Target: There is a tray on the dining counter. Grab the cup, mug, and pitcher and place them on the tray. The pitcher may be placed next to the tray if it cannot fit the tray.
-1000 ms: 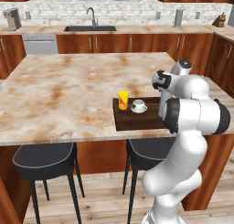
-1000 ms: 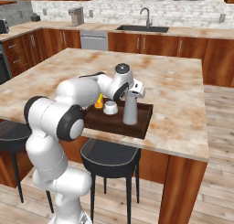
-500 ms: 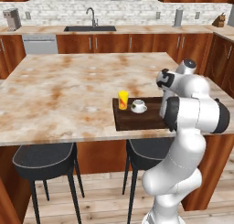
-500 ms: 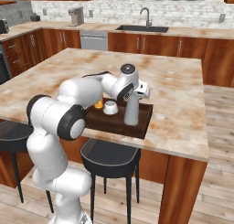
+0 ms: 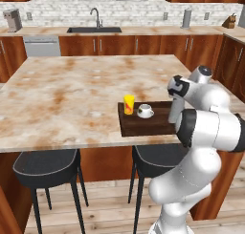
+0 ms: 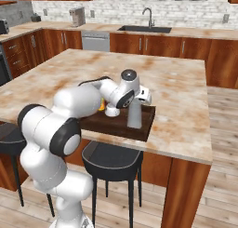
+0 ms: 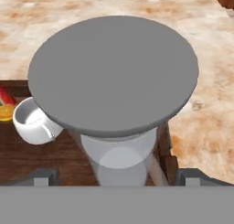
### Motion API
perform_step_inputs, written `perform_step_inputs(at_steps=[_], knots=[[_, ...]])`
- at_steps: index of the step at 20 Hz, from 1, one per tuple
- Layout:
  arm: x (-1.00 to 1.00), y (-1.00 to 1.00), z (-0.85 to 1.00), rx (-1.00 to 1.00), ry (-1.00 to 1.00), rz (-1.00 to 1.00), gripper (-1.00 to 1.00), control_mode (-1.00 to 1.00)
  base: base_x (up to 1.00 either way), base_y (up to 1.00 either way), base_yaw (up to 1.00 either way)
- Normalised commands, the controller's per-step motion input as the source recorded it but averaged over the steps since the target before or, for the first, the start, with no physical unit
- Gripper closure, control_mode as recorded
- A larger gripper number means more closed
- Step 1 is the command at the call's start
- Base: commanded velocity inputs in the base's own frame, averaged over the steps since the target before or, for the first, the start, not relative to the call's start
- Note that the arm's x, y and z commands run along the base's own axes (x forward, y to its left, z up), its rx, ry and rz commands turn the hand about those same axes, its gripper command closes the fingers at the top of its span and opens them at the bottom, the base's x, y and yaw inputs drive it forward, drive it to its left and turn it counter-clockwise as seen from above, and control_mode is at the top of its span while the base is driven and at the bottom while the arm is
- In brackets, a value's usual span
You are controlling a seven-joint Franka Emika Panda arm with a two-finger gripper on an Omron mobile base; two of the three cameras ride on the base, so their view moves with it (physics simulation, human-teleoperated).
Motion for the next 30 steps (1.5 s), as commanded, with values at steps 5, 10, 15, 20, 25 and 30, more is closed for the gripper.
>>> perform_step_inputs(at_steps=[5,10,15,20,25,30], knots=[[-0.05,0.00,0.00,0.00,-0.12,0.00,-1.00,-1.00,0.00,0.00,0.00],[-0.06,0.00,0.05,0.00,-0.04,-0.07,-1.00,-1.00,0.00,0.00,0.00],[-0.44,-0.01,0.23,0.00,0.00,-0.04,-1.00,-1.00,0.00,0.00,0.00],[-0.66,0.00,0.30,0.00,0.00,-0.02,-1.00,-1.00,0.00,0.00,0.00],[-0.68,0.00,0.38,0.00,0.01,0.00,-1.00,-1.00,0.00,0.00,0.00],[-0.64,0.20,0.35,0.00,0.00,0.00,-1.00,-1.00,0.00,0.00,0.00]])
